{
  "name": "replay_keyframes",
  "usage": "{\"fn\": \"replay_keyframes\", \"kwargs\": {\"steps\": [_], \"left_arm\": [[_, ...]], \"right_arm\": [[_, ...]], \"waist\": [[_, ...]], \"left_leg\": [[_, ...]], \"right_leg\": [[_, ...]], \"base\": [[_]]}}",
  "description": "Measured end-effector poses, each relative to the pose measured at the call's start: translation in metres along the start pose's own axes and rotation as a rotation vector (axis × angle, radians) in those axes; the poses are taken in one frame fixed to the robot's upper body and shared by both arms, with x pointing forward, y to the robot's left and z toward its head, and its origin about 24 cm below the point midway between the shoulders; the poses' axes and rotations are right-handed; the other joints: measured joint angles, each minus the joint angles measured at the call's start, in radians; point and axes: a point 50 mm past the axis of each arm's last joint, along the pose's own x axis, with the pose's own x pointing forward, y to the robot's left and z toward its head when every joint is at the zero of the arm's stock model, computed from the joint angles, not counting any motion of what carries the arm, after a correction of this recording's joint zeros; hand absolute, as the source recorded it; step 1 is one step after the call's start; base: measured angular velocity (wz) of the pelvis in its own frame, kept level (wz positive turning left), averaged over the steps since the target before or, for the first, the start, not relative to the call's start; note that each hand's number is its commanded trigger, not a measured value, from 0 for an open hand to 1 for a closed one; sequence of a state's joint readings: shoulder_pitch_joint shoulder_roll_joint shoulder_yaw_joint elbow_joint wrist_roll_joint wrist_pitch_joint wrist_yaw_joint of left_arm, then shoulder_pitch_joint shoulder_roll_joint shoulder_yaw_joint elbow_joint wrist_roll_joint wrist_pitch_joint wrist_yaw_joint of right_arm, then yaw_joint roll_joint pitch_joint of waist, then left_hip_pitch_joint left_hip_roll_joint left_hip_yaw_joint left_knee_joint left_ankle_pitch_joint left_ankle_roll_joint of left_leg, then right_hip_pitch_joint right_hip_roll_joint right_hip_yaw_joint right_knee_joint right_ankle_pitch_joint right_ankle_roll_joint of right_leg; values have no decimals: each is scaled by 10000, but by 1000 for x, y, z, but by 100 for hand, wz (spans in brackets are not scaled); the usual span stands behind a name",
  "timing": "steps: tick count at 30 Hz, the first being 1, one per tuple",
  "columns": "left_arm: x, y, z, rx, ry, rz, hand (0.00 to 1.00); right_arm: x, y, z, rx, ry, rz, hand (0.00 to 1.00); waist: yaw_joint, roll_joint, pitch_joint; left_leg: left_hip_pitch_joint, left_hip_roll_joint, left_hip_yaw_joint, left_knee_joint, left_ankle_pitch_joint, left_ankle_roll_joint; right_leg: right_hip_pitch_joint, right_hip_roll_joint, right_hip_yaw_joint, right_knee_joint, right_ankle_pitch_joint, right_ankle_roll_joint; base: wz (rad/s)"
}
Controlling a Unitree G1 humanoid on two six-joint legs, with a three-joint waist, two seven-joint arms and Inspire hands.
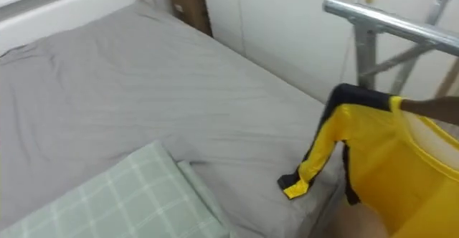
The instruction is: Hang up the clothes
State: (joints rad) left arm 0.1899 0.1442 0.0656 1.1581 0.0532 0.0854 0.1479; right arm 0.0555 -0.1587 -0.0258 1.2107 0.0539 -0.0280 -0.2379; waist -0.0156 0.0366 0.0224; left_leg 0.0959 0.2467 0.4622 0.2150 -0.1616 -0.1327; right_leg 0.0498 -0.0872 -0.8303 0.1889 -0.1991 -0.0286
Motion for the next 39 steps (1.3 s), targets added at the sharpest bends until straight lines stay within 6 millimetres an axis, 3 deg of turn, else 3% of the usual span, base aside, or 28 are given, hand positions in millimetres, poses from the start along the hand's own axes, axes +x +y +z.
{"fn": "replay_keyframes", "kwargs": {"steps": [2, 4, 5, 6, 8, 10, 12, 14, 16, 17, 23, 25, 27, 29, 30, 31, 32, 33, 34, 36, 39], "left_arm": [[0, -1, 1, 15, -31, -31, 0], [0, -2, 2, -88, -78, -27, 0], [0, -2, 0, -86, -45, -22, 0], [-1, -2, -3, -84, 43, 24, 0], [-1, -1, -9, -59, 197, 176, 0], [-1, 1, -10, -108, 333, 283, 0], [-1, 4, -12, -314, 560, 477, 0], [-1, 10, -15, -496, 734, 667, 0], [-2, 13, -23, -818, 958, 858, 0], [-2, 14, -25, -894, 1023, 917, 0], [-3, 16, -31, -1075, 1198, 1159, 0], [-3, 15, -33, -1037, 1229, 1110, 0], [-3, 16, -34, -990, 1188, 1096, 0], [-3, 17, -34, -985, 1123, 1059, 0], [-3, 17, -35, -972, 1204, 1057, 0], [-3, 17, -35, -1004, 1209, 1049, 0], [-3, 17, -35, -986, 1209, 1039, 0], [-3, 14, -35, -914, 1260, 933, 0], [-4, 10, -35, -882, 1297, 807, 0], [-4, 7, -33, -917, 1274, 721, 0], [-2, 6, -23, -871, 980, 613, 0]], "right_arm": [[0, -2, 0, 278, -6, -93, 0], [0, -3, 1, 435, 18, -205, 0], [0, -4, 0, 453, 28, -235, 0], [0, -4, -2, 442, 94, -264, 0], [0, -5, -6, 620, 268, -299, 0], [0, -8, -10, 1017, 563, -403, 0], [-1, -10, -18, 1143, 903, -484, 0], [-3, -11, -28, 1241, 1168, -547, 0], [-5, -14, -35, 1493, 1389, -691, 0], [-5, -15, -36, 1517, 1419, -715, 0], [-5, -17, -40, 1797, 1638, -963, 0], [-5, -18, -39, 1771, 1659, -1063, 0], [-6, -17, -41, 1774, 1732, -1060, 0], [-6, -14, -40, 1767, 1742, -985, 0], [-7, -13, -42, 1765, 1791, -950, 0], [-7, -12, -44, 1743, 1928, -924, 0], [-8, -11, -45, 1703, 2003, -899, 0], [-8, -11, -47, 1577, 2067, -898, 0], [-9, -10, -48, 1406, 2034, -884, 0], [-7, -4, -39, 1135, 1734, -692, 0], [-6, 2, -32, 663, 1453, -269, 0]], "waist": [[225, 0, -55], [360, -28, -109], [432, 3, -152], [493, 20, -254], [450, 43, -250], [447, 105, -250], [371, 129, -224], [243, 97, -191], [187, 117, -209], [166, 109, -212], [-25, 0, -218], [-48, -96, -215], [-69, -169, -209], [-71, -233, -187], [-66, -325, -172], [-62, -491, -127], [-59, -601, -106], [-76, -675, -124], [5, -611, -178], [100, -555, -134], [244, -439, -152]], "left_leg": [[-134, -88, 318, 91, -248, 74], [-248, -409, 310, 69, -398, 258], [-235, -505, 297, 58, -420, 325], [-207, -671, 293, 51, -486, 457], [-166, -941, 247, 52, -539, 639], [-163, -1243, 134, 75, -670, 979], [-192, -1419, -34, 158, -823, 1242], [-212, -1600, -297, 237, -955, 1464], [-216, -1856, -562, 297, -1060, 1669], [-229, -1904, -624, 332, -1088, 1715], [-431, -2200, -1737, 769, -1345, 2091], [-402, -2308, -2250, 772, -1344, 2174], [-310, -2408, -2666, 762, -1330, 2245], [-305, -2367, -3116, 755, -1324, 2264], [-289, -2358, -3360, 724, -1298, 2251], [-191, -2405, -3514, 692, -1286, 2241], [-175, -2446, -3587, 698, -1284, 2228], [-126, -2470, -3725, 742, -1352, 2110], [-108, -2380, -3747, 711, -1393, 2038], [-167, -2372, -3746, 660, -1412, 1968], [-156, -2344, -3838, 525, -1372, 1908]], "right_leg": [[0, -224, -295, 49, 122, 136], [3, -644, -266, 355, 310, 351], [6, -725, -229, 367, 379, 405], [32, -888, -208, 415, 532, 506], [55, -1234, -240, 697, 671, 632], [31, -1687, -239, 1043, 773, 794], [82, -1910, -139, 1237, 864, 944], [172, -2034, 399, 1227, 988, 1149], [193, -2149, 1180, 1210, 1126, 1352], [218, -2192, 1293, 1212, 1146, 1386], [473, -2259, 2851, 1459, 1421, 1329], [475, -2288, 3673, 1899, 1570, 1255], [403, -2248, 4359, 2166, 1600, 1189], [314, -1631, 5201, 1876, 771, 1110], [142, -1076, 5748, 1606, 302, 1063], [-80, -598, 6038, 1180, 171, 993], [-182, -406, 6149, 880, 283, 941], [-239, -162, 6161, 622, 501, 1029], [-14, 12, 6209, 370, 629, 997], [70, 147, 6197, 100, 673, 947], [145, 216, 6254, -80, 674, 940]], "base": [[46], [27], [10], [0], [10], [17], [30], [41], [31], [27], [57], [68], [61], [62], [71], [69], [58], [39], [27], [-2], [7]]}}
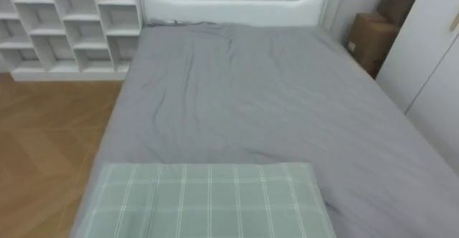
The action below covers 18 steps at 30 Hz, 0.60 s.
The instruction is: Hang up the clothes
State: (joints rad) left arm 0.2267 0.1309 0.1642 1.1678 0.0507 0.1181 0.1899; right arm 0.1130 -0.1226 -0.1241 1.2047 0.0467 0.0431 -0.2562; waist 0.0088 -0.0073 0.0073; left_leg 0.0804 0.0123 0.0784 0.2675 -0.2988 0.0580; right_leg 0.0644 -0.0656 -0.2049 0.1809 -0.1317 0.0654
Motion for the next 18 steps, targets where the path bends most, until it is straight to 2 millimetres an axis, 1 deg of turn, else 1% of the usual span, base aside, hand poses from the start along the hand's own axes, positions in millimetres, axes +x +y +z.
{"fn": "replay_keyframes", "kwargs": {"steps": [1, 2, 4, 7, 11, 13, 18], "left_arm": [[0, -1, 1, 163, -111, -77, 0], [0, -2, 1, 214, -151, -106, 0], [0, -3, 2, 295, -238, -146, 0], [-1, -2, -1, 581, -214, -101, 0], [-1, -3, 0, 1069, -305, -81, 0], [-1, -4, 1, 1331, -395, -101, 0], [-1, -4, 2, 2049, -396, -27, 0]], "right_arm": [[0, 3, 2, -143, -78, 224, 0], [0, 4, 2, -196, -105, 335, 0], [0, 6, 4, -212, -178, 781, 0], [-1, 7, 2, -220, -143, 1100, 0], [-1, 10, 2, -349, -293, 1487, 0], [-2, 12, 0, -309, -238, 1676, 0], [-2, 12, -2, -309, -128, 1808, 0]], "waist": [[-16, 61, 1], [-16, 78, -6], [-15, 180, 9], [-25, 188, 25], [-54, 151, 7], [-108, 97, 12], [-154, 84, 21]], "left_leg": [[18, 2, -46, -12, 0, 0], [18, 0, -64, -19, 0, 0], [19, -22, -135, -117, 7, -8], [19, -24, -236, -175, 34, -39], [24, -19, -288, -257, 86, -83], [36, -56, -427, -309, 131, -89], [44, -38, -627, -330, 161, -129]], "right_leg": [[61, 18, 2, -54, 0, 1], [84, 27, 12, -99, 0, 0], [79, 36, 92, -140, -4, 5], [79, 35, 103, -142, -15, 14], [99, 48, 97, -164, -15, 13], [235, 45, 128, -320, -15, 13], [363, 97, 150, -408, -20, 6]], "base": [[10], [6], [6], [7], [7], [20], [13]]}}
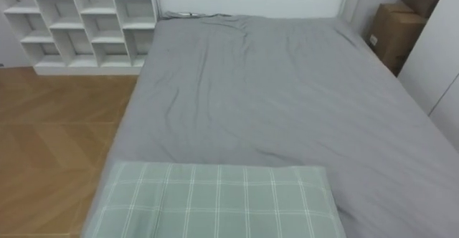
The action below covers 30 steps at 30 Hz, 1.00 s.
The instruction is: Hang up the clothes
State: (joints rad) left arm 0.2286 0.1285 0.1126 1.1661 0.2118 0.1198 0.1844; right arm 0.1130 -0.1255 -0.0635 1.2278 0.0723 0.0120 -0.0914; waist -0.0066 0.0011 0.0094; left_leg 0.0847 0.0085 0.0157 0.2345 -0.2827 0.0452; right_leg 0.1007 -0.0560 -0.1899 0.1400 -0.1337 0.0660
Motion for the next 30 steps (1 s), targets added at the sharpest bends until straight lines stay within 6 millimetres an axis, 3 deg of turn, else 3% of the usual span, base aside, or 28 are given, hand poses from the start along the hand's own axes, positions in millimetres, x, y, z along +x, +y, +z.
{"fn": "replay_keyframes", "kwargs": {"steps": [10, 21, 30], "left_arm": [[0, -3, -2, 888, 187, -401, 0], [0, -2, -1, 910, 290, -361, 0], [0, -2, 2, 916, 292, -320, 0]], "right_arm": [[-1, -2, -7, -24, 277, -89, 0], [0, -1, -7, -58, 319, -36, 0], [-1, -1, -7, -61, 325, -71, 0]], "waist": [[-152, -65, 34], [-164, -54, -7], [-168, -101, 12]], "left_leg": [[150, 22, -100, -137, 56, -88], [152, 21, -99, -137, 59, -91], [156, 22, -101, -139, 59, -91]], "right_leg": [[137, 51, -1, -58, -37, -58], [140, 57, -15, -58, -37, -58], [150, 55, -52, -58, -37, -58]], "base": [[3], [0], [0]]}}
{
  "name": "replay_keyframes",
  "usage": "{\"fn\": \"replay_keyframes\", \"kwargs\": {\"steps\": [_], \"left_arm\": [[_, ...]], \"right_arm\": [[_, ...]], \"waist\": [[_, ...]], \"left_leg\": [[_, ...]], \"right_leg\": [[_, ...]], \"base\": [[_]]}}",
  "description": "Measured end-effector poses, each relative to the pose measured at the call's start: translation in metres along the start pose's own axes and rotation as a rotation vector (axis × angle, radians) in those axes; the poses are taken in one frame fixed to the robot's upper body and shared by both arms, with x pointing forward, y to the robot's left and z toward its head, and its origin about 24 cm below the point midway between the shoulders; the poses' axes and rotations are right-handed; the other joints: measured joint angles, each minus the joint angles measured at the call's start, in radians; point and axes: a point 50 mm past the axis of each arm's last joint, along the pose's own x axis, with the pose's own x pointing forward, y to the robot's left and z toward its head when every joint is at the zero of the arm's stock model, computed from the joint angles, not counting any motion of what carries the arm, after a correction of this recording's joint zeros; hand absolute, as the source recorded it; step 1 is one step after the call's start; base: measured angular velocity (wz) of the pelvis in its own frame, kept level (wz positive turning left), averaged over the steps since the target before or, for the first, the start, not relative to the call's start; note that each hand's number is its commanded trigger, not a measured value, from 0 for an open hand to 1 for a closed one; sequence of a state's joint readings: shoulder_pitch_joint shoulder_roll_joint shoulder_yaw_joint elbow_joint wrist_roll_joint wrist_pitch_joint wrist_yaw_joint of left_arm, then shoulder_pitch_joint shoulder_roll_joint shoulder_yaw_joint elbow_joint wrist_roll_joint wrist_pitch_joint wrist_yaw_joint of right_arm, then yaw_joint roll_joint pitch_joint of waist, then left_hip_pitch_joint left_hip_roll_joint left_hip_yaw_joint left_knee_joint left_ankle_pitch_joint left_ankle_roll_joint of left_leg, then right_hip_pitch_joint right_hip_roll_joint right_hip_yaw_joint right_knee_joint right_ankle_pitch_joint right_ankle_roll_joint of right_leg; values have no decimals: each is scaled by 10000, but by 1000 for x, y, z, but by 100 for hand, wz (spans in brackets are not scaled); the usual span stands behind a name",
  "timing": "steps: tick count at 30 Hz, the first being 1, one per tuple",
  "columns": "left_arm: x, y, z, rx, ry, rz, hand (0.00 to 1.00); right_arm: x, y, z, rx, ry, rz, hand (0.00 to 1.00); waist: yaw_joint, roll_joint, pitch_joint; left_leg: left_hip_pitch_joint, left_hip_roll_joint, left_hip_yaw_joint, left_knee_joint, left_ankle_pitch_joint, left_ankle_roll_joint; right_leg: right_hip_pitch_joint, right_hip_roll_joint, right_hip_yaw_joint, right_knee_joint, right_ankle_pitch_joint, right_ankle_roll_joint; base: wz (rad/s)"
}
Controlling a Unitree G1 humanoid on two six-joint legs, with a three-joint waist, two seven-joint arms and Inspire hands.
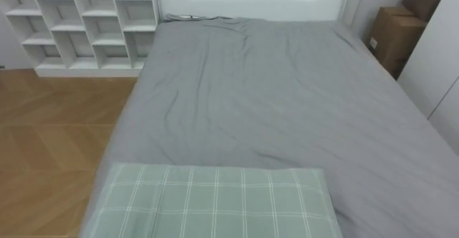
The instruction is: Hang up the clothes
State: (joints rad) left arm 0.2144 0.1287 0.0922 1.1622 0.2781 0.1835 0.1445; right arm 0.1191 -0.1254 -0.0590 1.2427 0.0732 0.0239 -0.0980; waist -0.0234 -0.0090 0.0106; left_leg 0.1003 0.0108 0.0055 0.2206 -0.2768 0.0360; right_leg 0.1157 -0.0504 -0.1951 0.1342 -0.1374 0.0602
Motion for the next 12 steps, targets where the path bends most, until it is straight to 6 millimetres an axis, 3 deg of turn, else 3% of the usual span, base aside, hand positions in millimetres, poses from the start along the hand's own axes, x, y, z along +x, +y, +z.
{"fn": "replay_keyframes", "kwargs": {"steps": [12], "left_arm": [[0, -1, -2, 31, 122, -43, 0]], "right_arm": [[0, 0, -2, -15, 207, -115, 0]], "waist": [[3, 2, -7]], "left_leg": [[2, -1, 0, 14, 0, 0]], "right_leg": [[8, 3, 15, 0, 0, 0]], "base": [[0]]}}
